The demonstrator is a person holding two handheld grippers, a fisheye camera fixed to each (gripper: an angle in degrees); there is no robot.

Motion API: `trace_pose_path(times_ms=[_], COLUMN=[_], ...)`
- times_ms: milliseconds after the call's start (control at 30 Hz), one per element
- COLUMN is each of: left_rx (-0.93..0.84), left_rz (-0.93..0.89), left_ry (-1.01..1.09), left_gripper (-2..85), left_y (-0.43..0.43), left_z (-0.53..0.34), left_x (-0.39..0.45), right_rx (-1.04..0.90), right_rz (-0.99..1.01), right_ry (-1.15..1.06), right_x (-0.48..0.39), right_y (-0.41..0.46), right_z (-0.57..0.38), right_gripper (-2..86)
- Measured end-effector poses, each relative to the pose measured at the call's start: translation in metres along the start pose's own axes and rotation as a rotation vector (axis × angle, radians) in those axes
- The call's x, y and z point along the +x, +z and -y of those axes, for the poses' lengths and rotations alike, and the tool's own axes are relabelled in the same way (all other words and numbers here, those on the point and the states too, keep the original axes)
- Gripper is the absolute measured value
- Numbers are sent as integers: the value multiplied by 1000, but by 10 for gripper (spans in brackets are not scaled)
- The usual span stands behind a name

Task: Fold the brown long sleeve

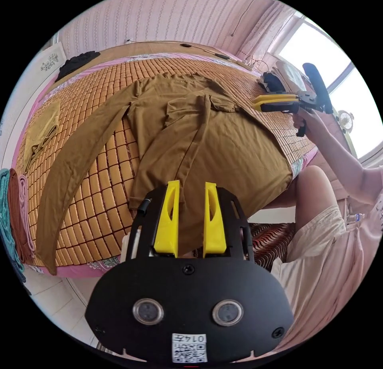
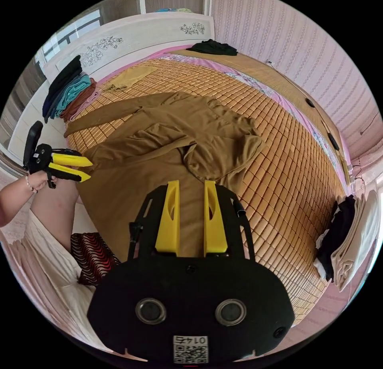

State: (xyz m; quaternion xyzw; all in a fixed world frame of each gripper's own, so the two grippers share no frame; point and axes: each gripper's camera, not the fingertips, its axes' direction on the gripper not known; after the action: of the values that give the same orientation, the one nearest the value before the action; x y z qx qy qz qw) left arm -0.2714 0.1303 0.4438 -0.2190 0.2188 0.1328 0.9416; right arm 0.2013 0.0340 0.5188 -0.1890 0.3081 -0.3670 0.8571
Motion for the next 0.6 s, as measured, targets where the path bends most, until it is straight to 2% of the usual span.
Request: trace_pose_path(times_ms=[67, 167, 267, 400, 500, 600], left_rx=[-65, -47, -18, 62, 123, 85], left_rz=[48, 19, 21, 34, -51, -96], left_ry=[12, 23, 40, 112, 164, 196], left_gripper=[66, 8, -7, -9, -9, -8], left_y=[10, 5, -6, -42, -65, -64], left_z=[2, -1, -6, -16, -24, -30], left_x=[-1, -4, -2, 6, 9, 13], right_rx=[-48, -176, -140, -69, -40, -71], right_rz=[-46, -66, -75, -46, -16, 5], right_ry=[4, -25, -30, 51, 106, 170], right_x=[7, 9, 13, 39, 62, 80], right_y=[8, 23, -5, -55, -74, -75], right_z=[16, 35, 38, 21, 3, -11], right_gripper=[107, 99, 12, -4, -6, -6])
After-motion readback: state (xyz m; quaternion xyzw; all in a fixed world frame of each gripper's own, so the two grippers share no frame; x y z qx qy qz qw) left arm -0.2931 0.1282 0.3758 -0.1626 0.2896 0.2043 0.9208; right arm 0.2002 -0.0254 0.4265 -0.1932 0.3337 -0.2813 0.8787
